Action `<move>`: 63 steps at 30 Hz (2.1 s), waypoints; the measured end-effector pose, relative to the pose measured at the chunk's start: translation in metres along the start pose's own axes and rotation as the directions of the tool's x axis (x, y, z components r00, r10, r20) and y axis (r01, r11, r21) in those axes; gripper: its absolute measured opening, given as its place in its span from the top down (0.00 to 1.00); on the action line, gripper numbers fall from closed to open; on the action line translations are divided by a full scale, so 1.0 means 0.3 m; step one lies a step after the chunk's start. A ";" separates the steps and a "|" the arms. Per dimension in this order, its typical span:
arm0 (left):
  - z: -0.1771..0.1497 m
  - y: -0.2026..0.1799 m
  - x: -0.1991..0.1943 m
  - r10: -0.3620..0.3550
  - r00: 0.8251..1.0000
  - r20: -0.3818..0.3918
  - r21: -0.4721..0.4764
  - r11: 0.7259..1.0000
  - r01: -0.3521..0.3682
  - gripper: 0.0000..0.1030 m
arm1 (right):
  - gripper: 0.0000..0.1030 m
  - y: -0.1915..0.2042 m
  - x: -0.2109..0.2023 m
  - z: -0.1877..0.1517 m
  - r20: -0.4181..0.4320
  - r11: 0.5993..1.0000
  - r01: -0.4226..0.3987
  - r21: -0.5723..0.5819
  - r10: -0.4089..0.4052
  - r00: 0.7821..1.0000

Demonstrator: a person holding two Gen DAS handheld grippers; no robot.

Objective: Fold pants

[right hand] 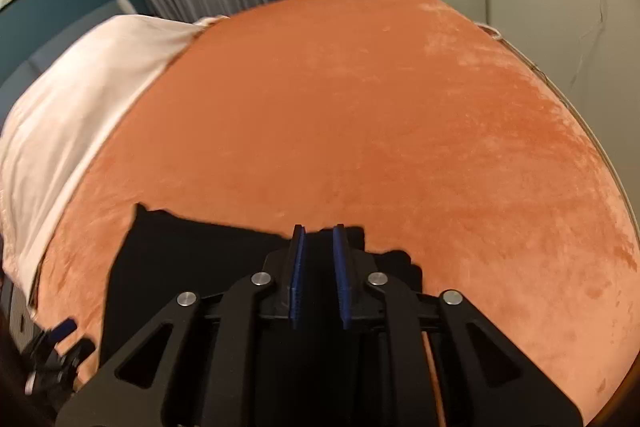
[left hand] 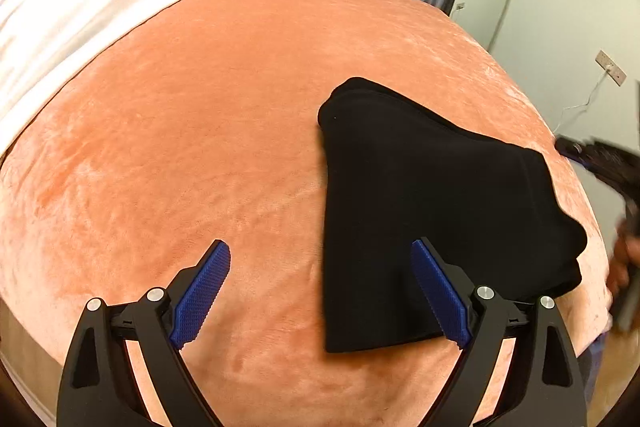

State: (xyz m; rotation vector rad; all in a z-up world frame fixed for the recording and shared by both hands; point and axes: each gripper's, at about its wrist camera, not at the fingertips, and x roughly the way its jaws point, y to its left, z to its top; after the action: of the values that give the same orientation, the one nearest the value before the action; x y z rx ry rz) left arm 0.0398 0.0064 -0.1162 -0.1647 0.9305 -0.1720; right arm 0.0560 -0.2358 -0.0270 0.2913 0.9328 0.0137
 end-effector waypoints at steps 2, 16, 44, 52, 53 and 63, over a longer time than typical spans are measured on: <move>0.005 -0.046 0.001 -0.003 1.000 -0.012 0.015 1.000 0.003 0.13 | 0.70 -0.038 0.071 -0.074 -0.070 0.999 0.026 -0.035 -0.029 0.997; -0.005 -0.256 -0.095 0.105 0.993 0.045 0.105 0.989 -0.109 0.12 | 0.35 -0.154 0.150 -0.108 -0.098 0.990 -0.112 0.084 0.120 0.988; -0.072 -0.360 0.021 0.258 0.966 -0.017 0.161 0.954 -0.252 0.12 | 0.72 -0.102 0.018 -0.208 0.076 0.978 -0.177 0.107 0.169 0.983; -0.080 -0.355 0.032 0.250 0.968 -0.034 0.151 0.958 -0.243 0.12 | 0.74 -0.047 0.079 -0.266 0.033 0.998 -0.056 0.009 0.056 0.998; -0.082 -0.359 0.026 0.255 0.967 -0.028 0.160 0.956 -0.247 0.12 | 0.74 -0.034 0.055 -0.260 0.042 0.998 -0.064 0.026 0.062 0.997; -0.103 -0.345 0.056 0.269 0.963 -0.027 0.181 0.949 -0.260 0.10 | 0.71 0.075 0.154 -0.243 -0.008 0.996 -0.003 -0.087 0.002 1.000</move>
State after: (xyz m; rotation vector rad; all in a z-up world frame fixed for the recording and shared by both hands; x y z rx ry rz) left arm 0.0168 -0.1002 -0.1254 0.1295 0.9736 -0.0094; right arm 0.0284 -0.1903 -0.0985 0.2115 0.9375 0.0579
